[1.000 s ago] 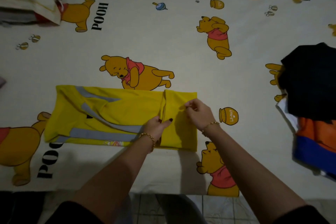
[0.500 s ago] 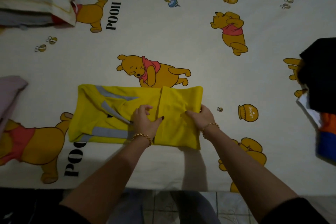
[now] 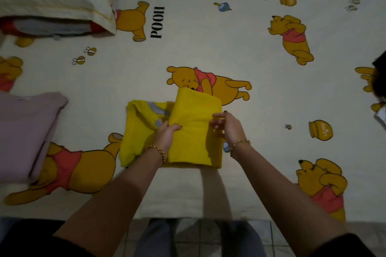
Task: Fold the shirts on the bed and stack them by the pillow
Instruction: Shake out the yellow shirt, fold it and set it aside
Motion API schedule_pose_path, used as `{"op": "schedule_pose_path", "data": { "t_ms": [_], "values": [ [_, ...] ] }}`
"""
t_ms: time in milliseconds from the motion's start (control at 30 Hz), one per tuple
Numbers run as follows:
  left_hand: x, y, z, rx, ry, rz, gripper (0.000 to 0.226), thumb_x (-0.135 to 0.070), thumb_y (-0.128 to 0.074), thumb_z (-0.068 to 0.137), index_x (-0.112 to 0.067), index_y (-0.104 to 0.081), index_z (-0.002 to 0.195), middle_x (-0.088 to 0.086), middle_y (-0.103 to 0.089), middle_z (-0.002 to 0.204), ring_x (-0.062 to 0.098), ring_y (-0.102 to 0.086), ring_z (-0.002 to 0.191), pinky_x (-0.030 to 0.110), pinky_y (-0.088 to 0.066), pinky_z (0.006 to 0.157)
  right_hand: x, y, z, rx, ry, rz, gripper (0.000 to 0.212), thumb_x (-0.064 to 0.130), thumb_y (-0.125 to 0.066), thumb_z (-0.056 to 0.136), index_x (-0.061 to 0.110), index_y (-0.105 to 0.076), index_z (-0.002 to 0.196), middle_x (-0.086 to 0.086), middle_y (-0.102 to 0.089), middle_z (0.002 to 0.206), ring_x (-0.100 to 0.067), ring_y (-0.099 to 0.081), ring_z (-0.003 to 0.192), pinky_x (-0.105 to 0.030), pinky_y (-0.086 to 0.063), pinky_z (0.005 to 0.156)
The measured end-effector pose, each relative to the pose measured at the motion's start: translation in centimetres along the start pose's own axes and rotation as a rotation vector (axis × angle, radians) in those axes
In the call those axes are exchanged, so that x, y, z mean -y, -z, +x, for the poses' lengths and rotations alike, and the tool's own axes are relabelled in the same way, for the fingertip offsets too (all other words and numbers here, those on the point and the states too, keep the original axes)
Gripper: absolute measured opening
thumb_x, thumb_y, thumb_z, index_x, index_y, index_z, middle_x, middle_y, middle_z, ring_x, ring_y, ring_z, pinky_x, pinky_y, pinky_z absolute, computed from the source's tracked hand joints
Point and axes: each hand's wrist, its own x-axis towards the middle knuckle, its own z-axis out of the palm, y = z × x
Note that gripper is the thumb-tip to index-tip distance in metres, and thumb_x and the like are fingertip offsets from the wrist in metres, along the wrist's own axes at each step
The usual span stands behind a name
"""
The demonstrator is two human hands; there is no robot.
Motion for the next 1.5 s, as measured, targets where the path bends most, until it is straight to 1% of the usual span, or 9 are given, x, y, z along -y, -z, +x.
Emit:
{"op": "schedule_pose_path", "data": {
  "t_ms": [133, 233, 567, 800, 933, 1100, 1267, 1400, 1500],
  "values": [
    [-0.3, 6.4, 0.8, -0.091, 0.023, 0.002, 0.025, -0.013, -0.055, 0.085, -0.020, -0.058, 0.110, 0.014, -0.060, 0.111, 0.034, -0.055, 0.100, 0.049, -0.045, 0.092, -1.7, -2.9, 0.7, -0.101, -0.023, -0.362, 0.059, 0.042, -0.069, 0.081, 0.012, -0.047, 0.128, -0.009, -0.053, 0.120, -0.024, -0.053, 0.107, -0.043, -0.045, 0.094],
    [-0.1, 10.5, 1.1, -0.155, 0.041, 0.029, 0.044, -0.020, -0.062, 0.076, -0.015, -0.056, 0.119, 0.016, -0.059, 0.114, 0.034, -0.056, 0.099, 0.046, -0.047, 0.088, -1.9, -5.6, 0.1, -0.029, -0.100, -0.327, 0.080, 0.044, -0.077, 0.074, 0.008, -0.035, 0.132, -0.008, -0.047, 0.121, -0.023, -0.047, 0.105, -0.035, -0.043, 0.087],
    [1.0, 12.9, 2.4, -0.139, -0.090, 0.416, 0.024, -0.020, -0.060, 0.089, -0.011, -0.058, 0.111, 0.006, -0.058, 0.100, 0.022, -0.053, 0.091, 0.029, -0.041, 0.077, -0.7, -8.0, 0.4, 0.049, -0.216, -0.177, 0.072, 0.030, -0.079, 0.074, 0.001, -0.046, 0.131, -0.019, -0.053, 0.130, -0.037, -0.051, 0.114, -0.045, -0.043, 0.088],
    [-1.1, 9.8, 3.1, -0.093, -0.103, 0.413, 0.025, -0.024, -0.060, 0.087, -0.019, -0.058, 0.112, 0.000, -0.060, 0.100, 0.021, -0.058, 0.096, 0.040, -0.050, 0.091, 5.3, -5.4, 1.2, -0.117, 0.196, -0.492, 0.052, 0.031, -0.078, 0.075, 0.001, -0.059, 0.113, -0.015, -0.060, 0.104, -0.032, -0.057, 0.100, -0.040, -0.047, 0.079],
    [-4.0, 6.8, 2.9, -0.098, -0.222, 0.383, 0.018, -0.020, -0.055, 0.091, -0.025, -0.058, 0.109, -0.005, -0.057, 0.098, 0.017, -0.056, 0.086, 0.028, -0.046, 0.070, 12.0, -4.0, 1.6, -0.203, 0.568, -0.815, 0.041, 0.032, -0.075, 0.075, 0.008, -0.064, 0.107, -0.017, -0.067, 0.102, -0.035, -0.060, 0.096, -0.034, -0.042, 0.072],
    [-6.7, 3.3, 2.7, -0.086, -0.338, 0.431, 0.018, -0.016, -0.053, 0.091, -0.022, -0.060, 0.106, -0.011, -0.057, 0.092, 0.012, -0.056, 0.086, 0.025, -0.046, 0.071, 17.1, -3.1, 1.1, -0.363, 0.894, -1.149, 0.037, 0.027, -0.064, 0.083, 0.013, -0.055, 0.117, -0.016, -0.065, 0.101, -0.038, -0.059, 0.094, -0.038, -0.045, 0.071],
    [-4.8, 1.9, 2.7, -0.156, -0.331, 0.467, 0.020, -0.010, -0.049, 0.092, -0.022, -0.060, 0.103, -0.007, -0.059, 0.091, 0.005, -0.052, 0.072, 0.018, -0.039, 0.057, 10.5, -1.9, 2.6, -0.429, 1.295, -1.177, 0.038, 0.001, -0.079, 0.053, 0.009, -0.064, 0.086, -0.012, -0.065, 0.078, -0.031, -0.063, 0.071, -0.033, -0.052, 0.068],
    [-0.9, 1.6, 2.9, -0.194, -0.242, 0.532, 0.023, -0.011, -0.049, 0.093, -0.014, -0.059, 0.113, 0.009, -0.063, 0.107, 0.016, -0.053, 0.080, 0.024, -0.040, 0.062, -0.7, -0.7, 3.3, -0.019, 0.815, -1.489, 0.064, 0.014, -0.070, 0.078, 0.007, -0.045, 0.137, -0.020, -0.037, 0.147, -0.038, -0.036, 0.135, -0.065, -0.027, 0.105],
    [0.3, 0.7, 2.8, -0.231, -0.257, 0.524, 0.025, -0.011, -0.052, 0.092, -0.009, -0.058, 0.117, 0.011, -0.062, 0.113, 0.017, -0.052, 0.091, 0.025, -0.040, 0.074, -4.5, -0.1, 2.7, 0.088, 0.688, -1.474, 0.070, 0.033, -0.061, 0.087, 0.011, -0.032, 0.146, -0.014, -0.023, 0.155, -0.034, -0.022, 0.143, -0.067, -0.028, 0.105]
  ]
}}
